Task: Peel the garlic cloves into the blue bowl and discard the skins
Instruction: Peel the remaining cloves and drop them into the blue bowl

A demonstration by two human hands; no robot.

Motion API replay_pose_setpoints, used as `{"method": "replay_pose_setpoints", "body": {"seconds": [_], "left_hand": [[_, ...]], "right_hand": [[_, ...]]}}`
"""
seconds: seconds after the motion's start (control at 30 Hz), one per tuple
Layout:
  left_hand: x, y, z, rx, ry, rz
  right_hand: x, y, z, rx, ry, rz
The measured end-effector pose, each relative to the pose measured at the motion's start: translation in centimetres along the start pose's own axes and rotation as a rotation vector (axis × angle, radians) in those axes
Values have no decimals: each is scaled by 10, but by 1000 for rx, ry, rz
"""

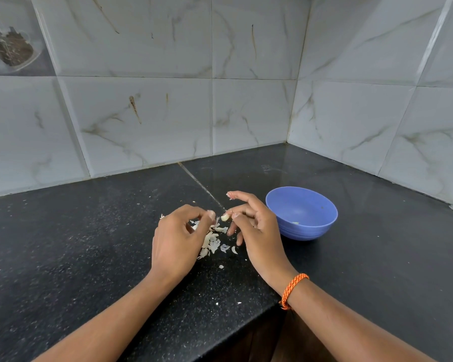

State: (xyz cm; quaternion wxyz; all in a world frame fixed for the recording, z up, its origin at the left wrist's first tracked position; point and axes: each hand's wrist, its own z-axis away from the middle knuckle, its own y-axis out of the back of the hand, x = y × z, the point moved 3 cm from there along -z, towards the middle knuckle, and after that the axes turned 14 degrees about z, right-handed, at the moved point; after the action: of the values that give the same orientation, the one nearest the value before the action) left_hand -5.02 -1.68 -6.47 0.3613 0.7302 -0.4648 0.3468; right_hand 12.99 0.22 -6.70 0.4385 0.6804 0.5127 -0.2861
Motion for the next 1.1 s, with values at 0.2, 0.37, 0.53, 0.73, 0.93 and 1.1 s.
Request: {"method": "replay_pose_setpoints", "body": {"seconds": [0.2, 0.37, 0.53, 0.73, 0.93, 1.1], "left_hand": [[0, 3, -1, 20, -41, -66], [0, 1, -1, -33, -3, 37], [7, -3, 2, -96, 22, 164], [5, 0, 1, -73, 65, 217], [8, 0, 3, -98, 95, 293], [11, 1, 3, -104, 98, 316]], "right_hand": [[-2, 0, 0, -11, 11, -15], [-2, -1, 1, -20, 13, -29], [-3, -1, 0, -40, 34, 17], [-4, -1, 0, -31, 32, -9], [-5, -1, 1, -30, 64, 26], [-4, 0, 1, -19, 87, 75]]}}
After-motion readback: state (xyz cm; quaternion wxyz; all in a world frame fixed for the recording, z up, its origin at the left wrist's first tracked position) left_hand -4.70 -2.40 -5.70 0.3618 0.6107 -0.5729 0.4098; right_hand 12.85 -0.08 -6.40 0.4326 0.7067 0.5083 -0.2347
